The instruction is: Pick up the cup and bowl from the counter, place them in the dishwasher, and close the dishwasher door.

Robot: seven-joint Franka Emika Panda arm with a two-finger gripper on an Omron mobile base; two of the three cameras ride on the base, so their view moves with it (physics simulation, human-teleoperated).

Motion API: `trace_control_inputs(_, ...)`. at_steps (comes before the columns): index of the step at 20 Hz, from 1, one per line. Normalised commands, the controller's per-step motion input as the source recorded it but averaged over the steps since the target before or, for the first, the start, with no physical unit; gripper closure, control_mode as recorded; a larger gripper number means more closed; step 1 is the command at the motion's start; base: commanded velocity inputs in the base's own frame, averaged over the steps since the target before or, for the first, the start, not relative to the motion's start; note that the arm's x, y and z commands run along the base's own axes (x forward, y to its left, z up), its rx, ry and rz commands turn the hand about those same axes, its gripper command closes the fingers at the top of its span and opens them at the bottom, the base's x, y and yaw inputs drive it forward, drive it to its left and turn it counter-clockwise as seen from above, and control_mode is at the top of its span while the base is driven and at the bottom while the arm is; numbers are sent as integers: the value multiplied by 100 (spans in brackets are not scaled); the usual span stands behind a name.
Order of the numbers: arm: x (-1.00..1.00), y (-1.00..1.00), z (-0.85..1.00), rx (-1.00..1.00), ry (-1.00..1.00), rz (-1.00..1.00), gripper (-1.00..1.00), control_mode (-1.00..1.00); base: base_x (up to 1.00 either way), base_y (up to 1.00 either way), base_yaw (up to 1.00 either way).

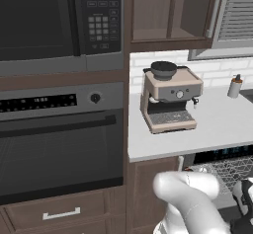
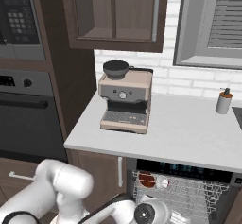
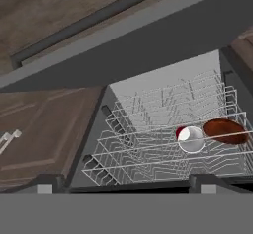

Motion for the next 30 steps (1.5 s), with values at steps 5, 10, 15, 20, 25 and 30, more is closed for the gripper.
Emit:
trace_control_inputs(5, -84, -67, 26, -13, -14, 16, -100, -100, 0, 0, 0)
trace_control_inputs(10, -18, -100, 2, 13, 19, 26, -100, -100, 0, 0, 0)
trace_control_inputs(15, 5, -75, 40, 12, 66, 21, -100, -100, 0, 0, 0)
trace_control_inputs(20, -100, -73, 0, 23, 3, 5, -100, -100, 0, 0, 0)
trace_control_inputs(25, -100, -36, -18, 8, -1, 2, -100, -100, 0, 0, 0)
trace_control_inputs(30, -100, -1, -79, -4, -1, 2, -100, -100, 0, 0, 0)
